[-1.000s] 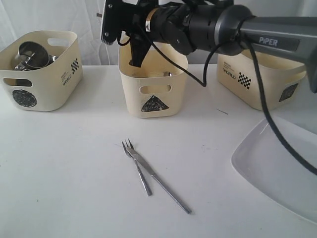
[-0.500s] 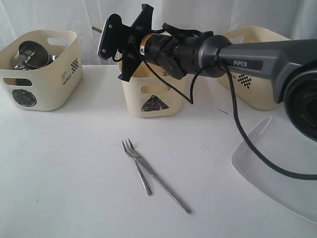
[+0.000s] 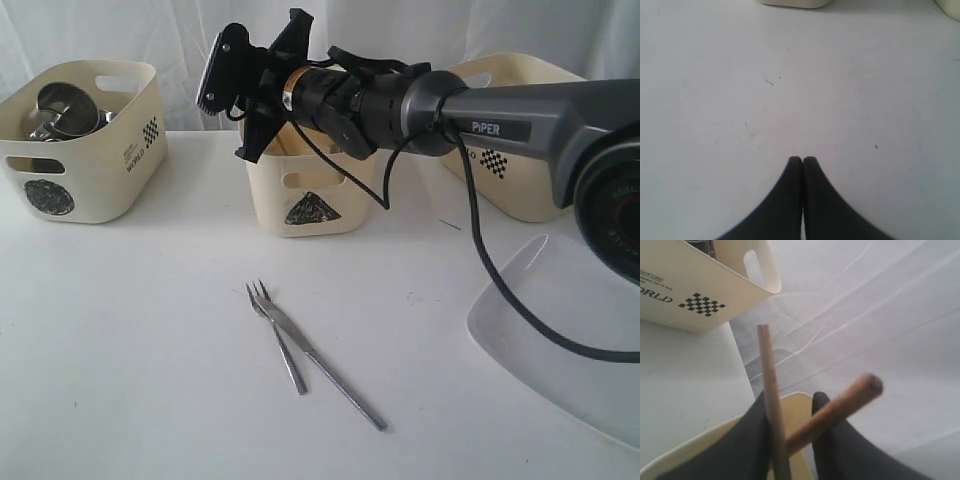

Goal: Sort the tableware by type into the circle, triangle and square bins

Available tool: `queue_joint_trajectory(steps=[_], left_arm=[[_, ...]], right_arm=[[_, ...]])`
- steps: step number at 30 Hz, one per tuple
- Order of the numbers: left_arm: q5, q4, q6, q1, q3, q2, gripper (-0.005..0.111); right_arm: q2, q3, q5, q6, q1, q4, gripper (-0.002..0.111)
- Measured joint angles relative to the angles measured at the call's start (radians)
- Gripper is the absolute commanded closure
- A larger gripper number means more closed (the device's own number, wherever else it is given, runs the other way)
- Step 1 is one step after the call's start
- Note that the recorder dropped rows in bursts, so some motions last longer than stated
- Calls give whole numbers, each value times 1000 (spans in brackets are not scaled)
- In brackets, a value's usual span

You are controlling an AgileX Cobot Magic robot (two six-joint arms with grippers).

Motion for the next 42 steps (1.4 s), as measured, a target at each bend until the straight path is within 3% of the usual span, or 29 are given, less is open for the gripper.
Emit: queue_joint_trajectory(steps=[8, 18, 26, 29, 37, 42], left_arm=[[0, 0, 0, 0, 0, 0, 106], [0, 0, 0, 0, 0, 0, 106], [0, 0, 0, 0, 0, 0, 106], [0, 0, 0, 0, 0, 0, 106], [0, 0, 0, 0, 0, 0, 106], [0, 0, 0, 0, 0, 0, 106]], right_arm=[[0, 0, 81, 61, 0, 4, 61], [-31, 2, 218, 69, 0, 63, 60], [-170, 2, 461, 69, 0, 205, 61], [-216, 2, 592, 69, 0, 227, 65], [-260, 2, 977, 73, 0, 362, 106], [-289, 2, 1023, 77, 0, 395, 108]])
